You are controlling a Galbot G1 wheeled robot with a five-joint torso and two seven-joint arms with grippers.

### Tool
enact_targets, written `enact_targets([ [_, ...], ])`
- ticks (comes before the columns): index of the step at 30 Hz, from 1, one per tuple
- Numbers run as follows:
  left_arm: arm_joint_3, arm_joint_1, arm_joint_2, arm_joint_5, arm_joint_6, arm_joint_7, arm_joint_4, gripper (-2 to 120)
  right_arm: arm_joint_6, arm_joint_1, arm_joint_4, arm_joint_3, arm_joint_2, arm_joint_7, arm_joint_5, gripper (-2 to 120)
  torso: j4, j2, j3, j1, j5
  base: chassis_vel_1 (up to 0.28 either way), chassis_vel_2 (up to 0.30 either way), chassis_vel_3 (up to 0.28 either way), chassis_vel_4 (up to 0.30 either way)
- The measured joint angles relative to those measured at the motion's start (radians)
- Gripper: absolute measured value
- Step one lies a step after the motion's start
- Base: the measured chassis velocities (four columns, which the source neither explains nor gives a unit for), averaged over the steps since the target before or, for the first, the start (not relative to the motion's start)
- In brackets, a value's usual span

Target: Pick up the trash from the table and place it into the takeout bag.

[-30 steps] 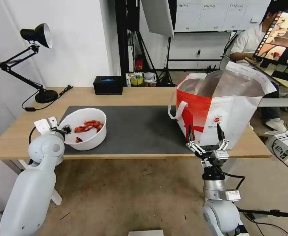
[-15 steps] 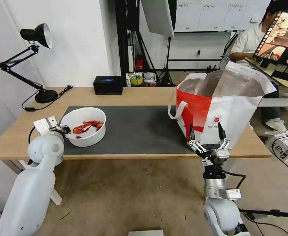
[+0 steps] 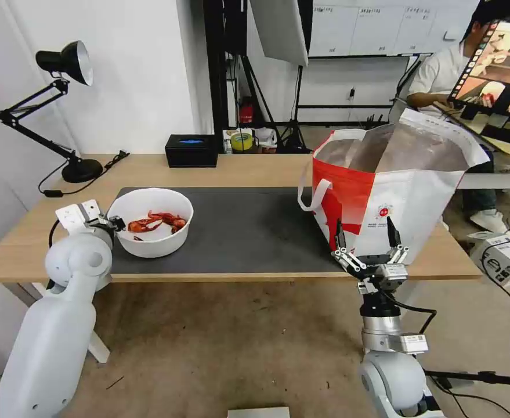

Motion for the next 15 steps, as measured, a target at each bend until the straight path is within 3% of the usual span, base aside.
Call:
enact_targets([
  [6,0.002,-0.019,-0.007,-0.017,-0.006,-0.028,-0.029,0,-0.001,-0.004,0.007,0.004,-0.006,0.000,-0.001,100,0.0000,0.000,0.000,0.000,0.0000,0.000,0.000,0.000,0.000],
  [15,0.012,-0.081,0.013,-0.181,-0.008,-0.126,-0.109,0,-0.001,-0.011,0.008,0.005,-0.002,0.000,-0.005,100,0.0000,0.000,0.000,0.000,0.0000,0.000,0.000,0.000,0.000],
])
